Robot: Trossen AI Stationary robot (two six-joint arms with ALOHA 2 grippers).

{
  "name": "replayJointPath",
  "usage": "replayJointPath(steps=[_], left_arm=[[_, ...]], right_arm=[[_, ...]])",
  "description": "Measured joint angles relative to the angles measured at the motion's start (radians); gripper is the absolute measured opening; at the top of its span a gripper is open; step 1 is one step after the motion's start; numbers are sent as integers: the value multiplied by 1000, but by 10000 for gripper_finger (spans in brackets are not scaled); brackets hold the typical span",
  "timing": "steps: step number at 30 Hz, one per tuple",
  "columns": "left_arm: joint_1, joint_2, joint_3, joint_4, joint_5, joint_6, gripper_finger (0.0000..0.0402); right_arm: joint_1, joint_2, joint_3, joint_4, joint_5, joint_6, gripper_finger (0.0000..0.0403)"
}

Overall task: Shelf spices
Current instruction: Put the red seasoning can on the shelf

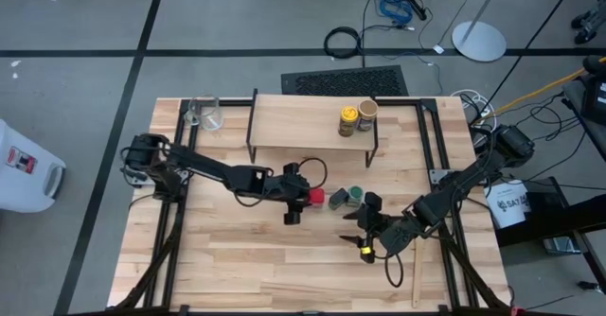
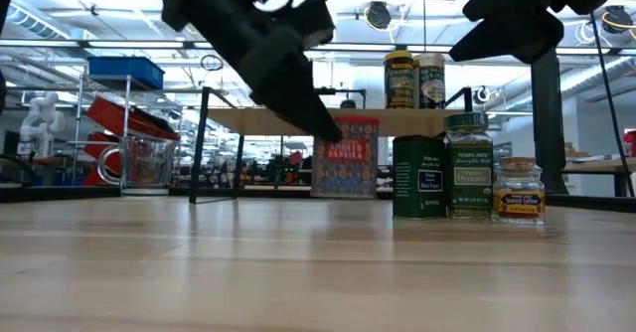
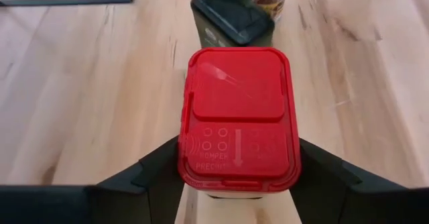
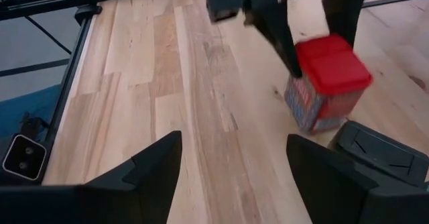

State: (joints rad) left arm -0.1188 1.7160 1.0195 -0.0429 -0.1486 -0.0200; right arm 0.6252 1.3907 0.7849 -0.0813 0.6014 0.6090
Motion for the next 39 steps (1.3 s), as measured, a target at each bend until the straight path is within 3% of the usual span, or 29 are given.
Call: replayJointPath(steps=[13, 24, 30, 39], left_arm=[[-13, -318, 0, -154, -8, 11, 232], [42, -553, 0, -198, -79, 136, 232], [149, -598, 3, -154, -69, 170, 232], [313, -532, 125, -153, 87, 221, 232]], right_arm=[[3, 0, 0, 1, 1, 0, 256], [4, 0, 0, 3, 1, 1, 256], [3, 0, 0, 3, 4, 0, 256], [2, 0, 0, 3, 28, -8, 256]])
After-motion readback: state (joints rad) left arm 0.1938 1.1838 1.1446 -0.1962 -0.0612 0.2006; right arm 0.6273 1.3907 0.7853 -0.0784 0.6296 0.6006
